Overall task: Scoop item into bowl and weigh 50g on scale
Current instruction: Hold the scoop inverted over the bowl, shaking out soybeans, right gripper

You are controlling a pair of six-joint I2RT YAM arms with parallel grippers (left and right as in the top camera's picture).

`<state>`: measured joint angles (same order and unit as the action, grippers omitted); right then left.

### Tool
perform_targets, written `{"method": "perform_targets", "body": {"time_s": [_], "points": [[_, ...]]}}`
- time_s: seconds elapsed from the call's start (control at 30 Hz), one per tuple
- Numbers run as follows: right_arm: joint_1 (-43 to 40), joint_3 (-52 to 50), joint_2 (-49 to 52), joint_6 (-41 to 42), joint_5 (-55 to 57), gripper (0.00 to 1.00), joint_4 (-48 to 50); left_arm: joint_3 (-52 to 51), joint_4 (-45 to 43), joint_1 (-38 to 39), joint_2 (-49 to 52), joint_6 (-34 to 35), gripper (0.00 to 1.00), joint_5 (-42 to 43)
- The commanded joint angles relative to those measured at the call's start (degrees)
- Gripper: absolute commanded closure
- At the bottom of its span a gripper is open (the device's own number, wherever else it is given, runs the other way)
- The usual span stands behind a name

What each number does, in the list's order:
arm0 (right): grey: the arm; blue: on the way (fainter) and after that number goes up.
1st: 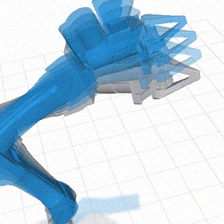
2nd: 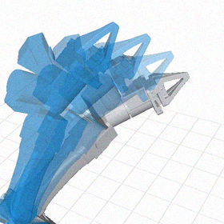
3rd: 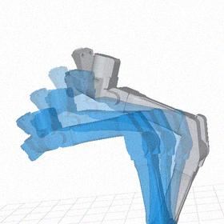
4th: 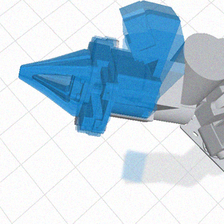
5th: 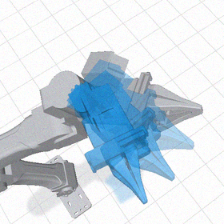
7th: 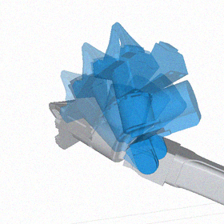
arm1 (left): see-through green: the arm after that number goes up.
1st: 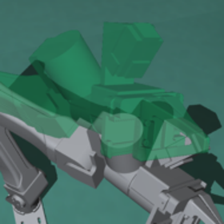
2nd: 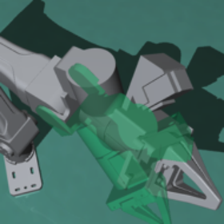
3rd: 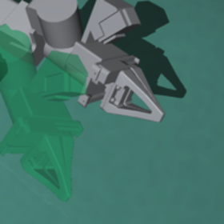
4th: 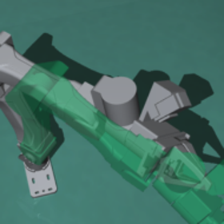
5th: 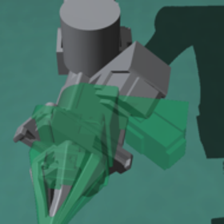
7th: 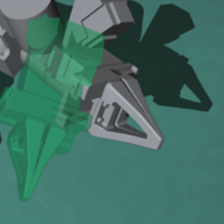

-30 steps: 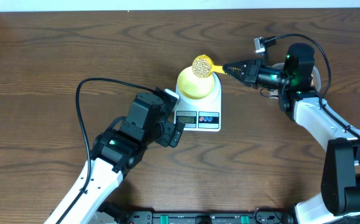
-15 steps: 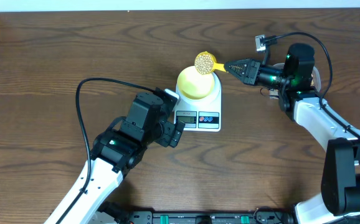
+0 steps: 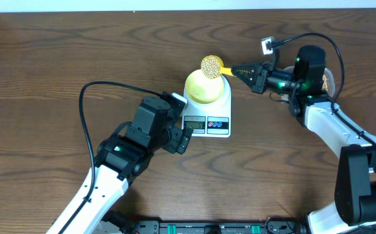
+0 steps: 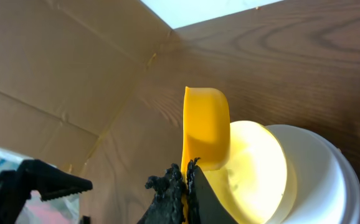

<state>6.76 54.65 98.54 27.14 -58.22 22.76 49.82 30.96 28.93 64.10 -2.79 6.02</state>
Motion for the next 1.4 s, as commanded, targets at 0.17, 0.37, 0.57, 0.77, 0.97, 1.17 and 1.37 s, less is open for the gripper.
{"method": "perform_targets", "body": {"time_s": [0.17, 0.37, 0.57, 0.77, 0.97, 1.17, 1.37], "points": [[1.1, 0.0, 0.5, -5.0, -0.2, 0.99, 0.2, 0.0, -0.2, -0.2, 0.3, 0.5, 0.11, -0.5], [1.1, 0.0, 0.5, -8.0, -0.2, 0.99, 0.2, 0.0, -0.2, -0.2, 0.3, 0.5, 0.11, -0.5], [1.2, 0.0, 0.5, -10.9, -0.2, 0.99, 0.2, 0.0, -0.2, -0.2, 0.3, 0.5, 0.11, -0.5], [1.2, 0.0, 0.5, -11.8, -0.2, 0.99, 0.2, 0.0, -0.2, -0.2, 0.3, 0.5, 0.11, -0.5], [1.2, 0.0, 0.5, -14.2, -0.2, 0.99, 0.2, 0.0, -0.2, -0.2, 0.3, 0.5, 0.11, -0.5], [1.2, 0.0, 0.5, -15.7, -0.2, 0.99, 0.1, 0.0, -0.2, -0.2, 0.3, 0.5, 0.11, -0.5], [1.2, 0.0, 0.5, -17.4, -0.2, 0.99, 0.2, 0.0, -0.2, -0.2, 0.3, 0.5, 0.11, -0.5]]}}
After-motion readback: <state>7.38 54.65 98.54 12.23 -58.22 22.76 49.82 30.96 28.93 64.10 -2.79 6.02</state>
